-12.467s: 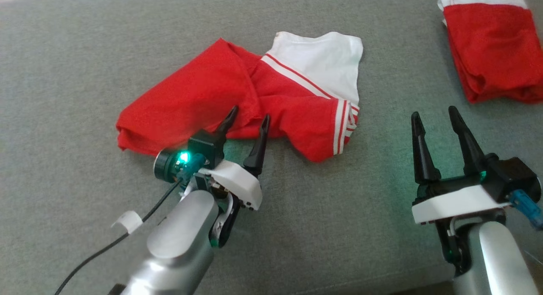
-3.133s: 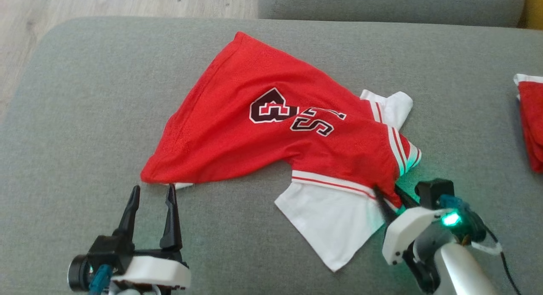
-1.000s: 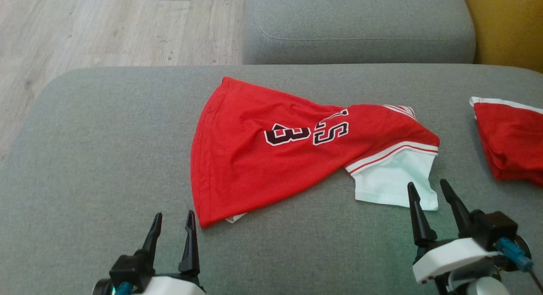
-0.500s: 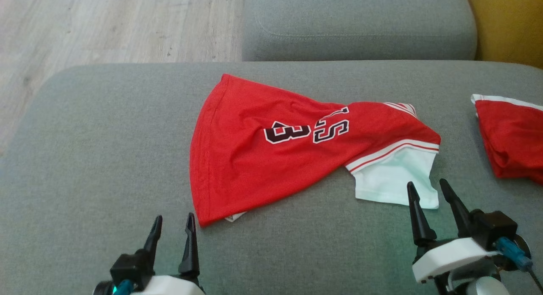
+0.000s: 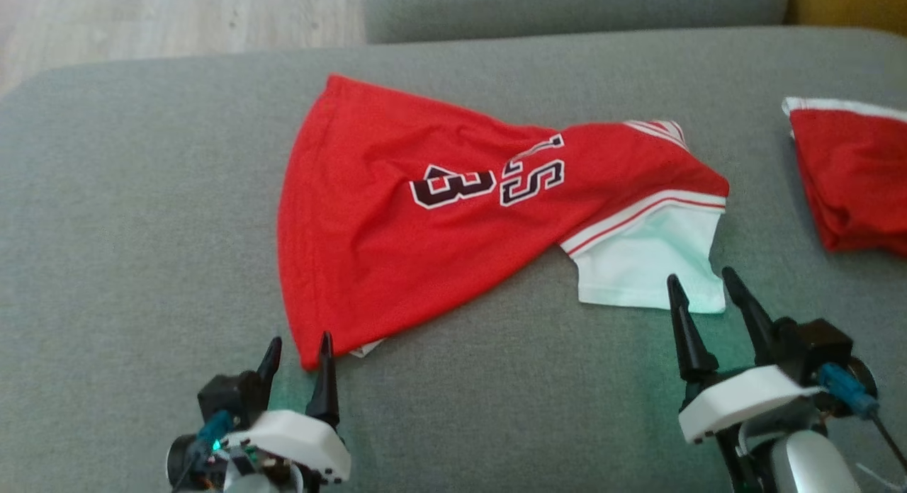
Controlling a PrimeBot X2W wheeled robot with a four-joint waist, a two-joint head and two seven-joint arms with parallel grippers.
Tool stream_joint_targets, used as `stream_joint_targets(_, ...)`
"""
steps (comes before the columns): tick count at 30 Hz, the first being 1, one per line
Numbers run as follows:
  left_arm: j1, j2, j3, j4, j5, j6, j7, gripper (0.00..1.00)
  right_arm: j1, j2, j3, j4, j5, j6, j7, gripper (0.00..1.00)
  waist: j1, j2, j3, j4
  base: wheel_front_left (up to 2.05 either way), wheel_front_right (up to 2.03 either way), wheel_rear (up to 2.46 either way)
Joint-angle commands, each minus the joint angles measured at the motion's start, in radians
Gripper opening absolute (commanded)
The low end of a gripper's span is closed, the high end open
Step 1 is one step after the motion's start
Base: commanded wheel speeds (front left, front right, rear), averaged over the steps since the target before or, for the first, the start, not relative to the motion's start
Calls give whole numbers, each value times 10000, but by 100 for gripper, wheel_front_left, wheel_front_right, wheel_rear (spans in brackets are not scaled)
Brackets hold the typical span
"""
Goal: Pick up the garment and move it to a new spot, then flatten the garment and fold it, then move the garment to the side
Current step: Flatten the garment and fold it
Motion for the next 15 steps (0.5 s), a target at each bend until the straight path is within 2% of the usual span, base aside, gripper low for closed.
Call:
stream_joint_targets(1, -428, 36, 319, -116, -74, -71, -15, 100, -412, -59, 189, -356, -52, -7, -8, 100, -2, 0, 285, -198, 0, 0, 0)
stream_joint_targets(9, -639, -151, 298, 590, -286, 53, 394, 100, -693, -59, 58, -148, -126, -7, -7, 100, -2, 0, 744, -366, 0, 0, 0)
stream_joint_targets(10, -610, -154, 274, 581, -299, 67, 447, 98, -713, -59, 12, -83, -140, -7, 9, 100, -2, 0, 763, -356, 0, 0, 0)
stream_joint_targets(11, -579, -150, 253, 552, -304, 77, 476, 86, -728, -59, -37, -8, -157, -7, 41, 100, -2, 0, 780, -338, 0, 0, 0)
stream_joint_targets(12, -545, -151, 240, 511, -318, 83, 496, 65, -745, -59, -79, 61, -172, -7, 51, 100, -2, 0, 793, -314, 0, 0, 0)
stream_joint_targets(13, -512, -146, 227, 467, -326, 89, 509, 36, -760, -59, -121, 146, -181, -7, 74, 100, -2, 0, 799, -289, 0, 0, 0)
stream_joint_targets(14, -487, -136, 209, 426, -327, 93, 524, 24, -774, -59, -172, 251, -194, -7, 112, 100, -2, 0, 802, -261, 0, 0, 0)
stream_joint_targets(15, -474, -127, 188, 388, -323, 96, 542, 5, -791, -59, -237, 376, -205, -7, 164, 100, -2, 0, 802, -236, 0, 0, 0)
